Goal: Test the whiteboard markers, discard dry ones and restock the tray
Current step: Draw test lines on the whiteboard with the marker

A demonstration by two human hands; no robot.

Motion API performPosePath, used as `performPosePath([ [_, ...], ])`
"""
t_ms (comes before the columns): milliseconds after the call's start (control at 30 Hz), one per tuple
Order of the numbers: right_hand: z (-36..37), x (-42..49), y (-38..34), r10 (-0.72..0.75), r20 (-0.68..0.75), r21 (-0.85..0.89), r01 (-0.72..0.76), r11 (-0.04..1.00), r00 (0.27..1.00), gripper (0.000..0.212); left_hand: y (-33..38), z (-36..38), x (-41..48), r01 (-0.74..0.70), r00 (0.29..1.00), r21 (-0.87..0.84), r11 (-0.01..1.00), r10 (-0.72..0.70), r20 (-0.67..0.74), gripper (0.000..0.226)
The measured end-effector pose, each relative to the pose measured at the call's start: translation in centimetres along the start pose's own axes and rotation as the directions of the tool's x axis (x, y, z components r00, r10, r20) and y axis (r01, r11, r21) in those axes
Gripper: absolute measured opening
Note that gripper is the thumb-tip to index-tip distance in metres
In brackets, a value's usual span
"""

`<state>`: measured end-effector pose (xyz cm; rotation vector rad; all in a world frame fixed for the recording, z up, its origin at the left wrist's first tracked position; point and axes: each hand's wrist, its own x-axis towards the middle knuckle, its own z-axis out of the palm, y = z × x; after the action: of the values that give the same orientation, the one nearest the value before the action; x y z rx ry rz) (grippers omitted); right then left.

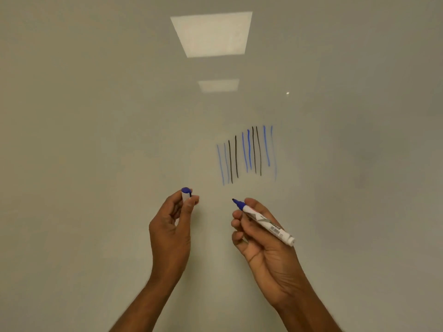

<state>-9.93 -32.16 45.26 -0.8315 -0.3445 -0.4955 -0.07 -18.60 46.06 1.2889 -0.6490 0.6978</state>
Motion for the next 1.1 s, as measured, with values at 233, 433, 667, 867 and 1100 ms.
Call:
performPosePath([
  [233,3.6,4.6,-0.1,-0.414,0.023,-0.625,0.337,0.705,0.910,0.034,-3.3,0.3,4.3,-0.378,0.924,0.338,0.862,0.373,0.082,0.035],
  [433,3.4,8.2,1.1,-0.619,0.128,-0.774,0.469,0.426,0.775,0.031,-5.7,1.1,7.7,-0.576,0.806,0.449,0.683,0.567,0.169,0.031],
  [667,3.3,11.1,1.8,-0.752,0.316,-0.834,0.547,0.070,0.578,0.024,-7.2,1.9,9.4,-0.635,0.738,0.542,0.550,0.639,0.217,0.043],
  [867,3.8,12.4,1.8,-0.759,0.357,-0.804,0.593,0.048,0.545,0.042,-8.0,2.3,9.9,-0.663,0.683,0.557,0.501,0.709,0.176,0.034],
  [1100,2.0,12.3,3.2,-0.773,0.404,-0.807,0.589,-0.049,0.489,0.038,-8.3,2.3,10.1,-0.674,0.659,0.560,0.481,0.735,0.162,0.034],
])
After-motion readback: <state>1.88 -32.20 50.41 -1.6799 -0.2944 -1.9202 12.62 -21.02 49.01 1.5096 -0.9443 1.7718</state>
